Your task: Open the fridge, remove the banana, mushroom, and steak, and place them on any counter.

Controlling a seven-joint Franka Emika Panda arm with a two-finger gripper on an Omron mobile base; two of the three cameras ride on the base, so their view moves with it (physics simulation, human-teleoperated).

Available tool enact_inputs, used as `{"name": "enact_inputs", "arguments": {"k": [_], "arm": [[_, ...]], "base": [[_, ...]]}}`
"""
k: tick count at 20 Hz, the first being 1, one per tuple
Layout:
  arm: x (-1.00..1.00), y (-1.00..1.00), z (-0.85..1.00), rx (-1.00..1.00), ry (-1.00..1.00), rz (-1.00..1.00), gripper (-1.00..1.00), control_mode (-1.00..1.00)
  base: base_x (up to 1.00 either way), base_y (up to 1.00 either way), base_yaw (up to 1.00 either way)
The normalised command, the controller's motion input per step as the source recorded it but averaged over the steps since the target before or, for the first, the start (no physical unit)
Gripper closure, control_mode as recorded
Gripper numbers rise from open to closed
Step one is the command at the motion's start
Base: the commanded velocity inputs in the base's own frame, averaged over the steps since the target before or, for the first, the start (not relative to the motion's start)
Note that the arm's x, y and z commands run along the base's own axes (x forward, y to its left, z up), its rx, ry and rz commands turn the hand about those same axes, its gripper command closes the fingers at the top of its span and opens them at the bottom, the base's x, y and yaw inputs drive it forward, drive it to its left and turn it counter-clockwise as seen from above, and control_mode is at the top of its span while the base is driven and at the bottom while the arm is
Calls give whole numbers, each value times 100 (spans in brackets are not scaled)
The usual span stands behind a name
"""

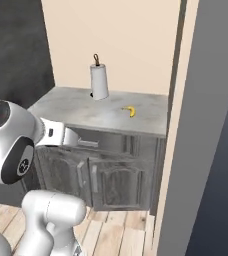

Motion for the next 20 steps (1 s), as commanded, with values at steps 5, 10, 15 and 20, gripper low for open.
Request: {"name": "enact_inputs", "arguments": {"k": [5, 10, 15, 20], "arm": [[0, 0, 0, 0, 0, 0, -100, 100], [0, 0, 0, 0, 0, 0, -100, 100], [0, 0, 0, 0, 0, 0, -100, 100], [0, 0, 0, 0, 0, 0, -100, 100]], "base": [[-98, 100, 1], [-57, 100, 1], [2, 100, -2], [21, 100, -2]]}}
